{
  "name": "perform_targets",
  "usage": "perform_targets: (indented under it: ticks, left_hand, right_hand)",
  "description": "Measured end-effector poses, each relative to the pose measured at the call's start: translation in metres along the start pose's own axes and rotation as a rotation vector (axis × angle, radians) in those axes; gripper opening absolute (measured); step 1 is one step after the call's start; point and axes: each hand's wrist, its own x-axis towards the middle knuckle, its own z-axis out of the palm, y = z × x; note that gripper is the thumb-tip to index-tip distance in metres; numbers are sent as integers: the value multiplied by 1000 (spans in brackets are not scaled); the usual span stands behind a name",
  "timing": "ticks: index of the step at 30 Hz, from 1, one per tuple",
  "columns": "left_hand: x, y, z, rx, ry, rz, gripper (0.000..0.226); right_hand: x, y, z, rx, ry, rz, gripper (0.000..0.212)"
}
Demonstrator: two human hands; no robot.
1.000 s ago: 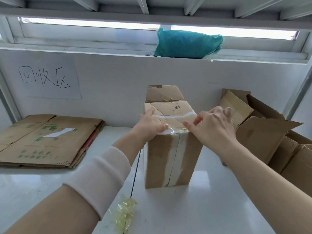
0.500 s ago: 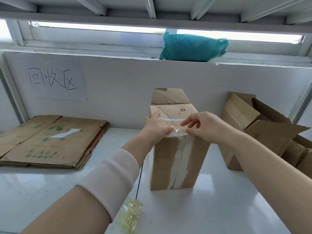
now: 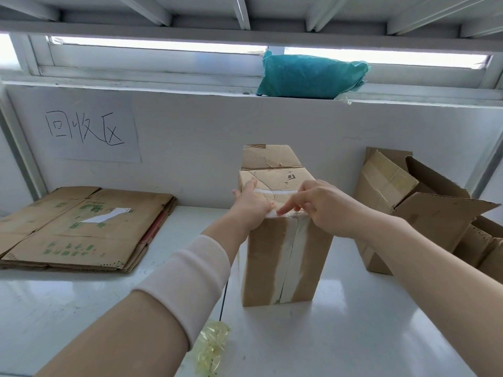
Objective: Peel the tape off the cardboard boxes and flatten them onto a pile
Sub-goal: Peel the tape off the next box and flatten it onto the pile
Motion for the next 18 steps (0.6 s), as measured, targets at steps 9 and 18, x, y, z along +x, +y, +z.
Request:
perform_targets:
  ticks: [9,18]
  left_hand:
    - [-2,3,0,48,10,-16,67]
    - [-8,8,1,389,148,210,44]
  right_hand:
    - [1,5,-6,-261,109,-213,6]
    - [-40,26,46,-321,726,-469,38]
